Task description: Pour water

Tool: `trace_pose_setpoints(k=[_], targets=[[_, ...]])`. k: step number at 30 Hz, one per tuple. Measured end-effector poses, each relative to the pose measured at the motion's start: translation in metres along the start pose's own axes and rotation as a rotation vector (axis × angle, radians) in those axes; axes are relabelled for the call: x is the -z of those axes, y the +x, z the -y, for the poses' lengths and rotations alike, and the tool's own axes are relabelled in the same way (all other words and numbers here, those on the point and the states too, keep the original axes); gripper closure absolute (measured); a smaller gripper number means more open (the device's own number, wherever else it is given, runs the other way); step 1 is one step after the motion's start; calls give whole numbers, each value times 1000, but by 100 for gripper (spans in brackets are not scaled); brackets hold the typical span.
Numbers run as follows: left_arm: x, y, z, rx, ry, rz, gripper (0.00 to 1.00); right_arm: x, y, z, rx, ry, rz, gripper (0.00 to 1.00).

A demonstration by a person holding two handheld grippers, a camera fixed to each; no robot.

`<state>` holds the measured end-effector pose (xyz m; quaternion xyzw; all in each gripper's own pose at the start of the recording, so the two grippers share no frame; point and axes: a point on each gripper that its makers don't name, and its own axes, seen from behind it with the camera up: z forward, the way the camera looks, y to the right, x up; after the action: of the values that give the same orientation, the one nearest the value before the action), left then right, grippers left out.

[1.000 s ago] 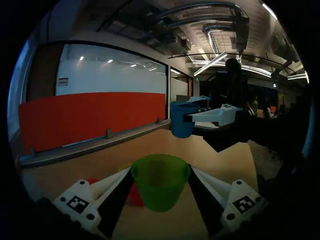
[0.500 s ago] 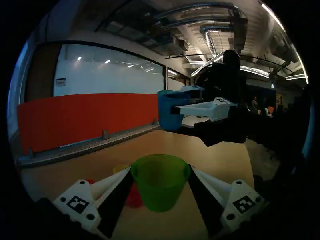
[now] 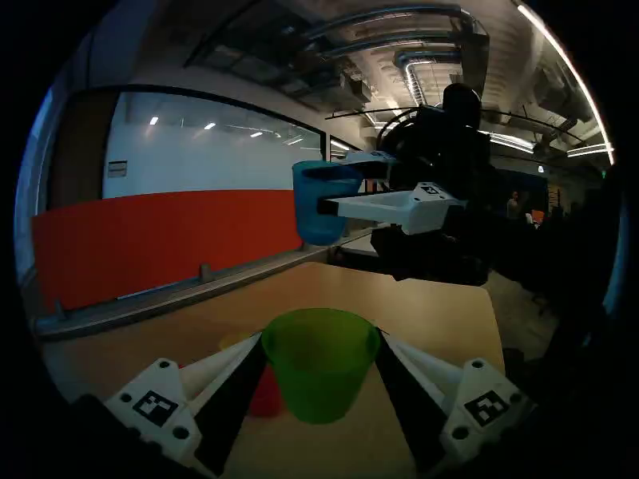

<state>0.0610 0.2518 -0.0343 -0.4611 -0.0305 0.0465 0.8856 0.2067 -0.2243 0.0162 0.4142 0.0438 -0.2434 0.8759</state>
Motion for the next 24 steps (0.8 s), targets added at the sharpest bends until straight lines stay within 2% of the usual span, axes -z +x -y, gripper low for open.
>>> trace_pose_setpoints(k=[24], targets=[[-8, 6, -9, 5, -16, -12, 11, -17, 32, -4, 268, -7, -18, 9]])
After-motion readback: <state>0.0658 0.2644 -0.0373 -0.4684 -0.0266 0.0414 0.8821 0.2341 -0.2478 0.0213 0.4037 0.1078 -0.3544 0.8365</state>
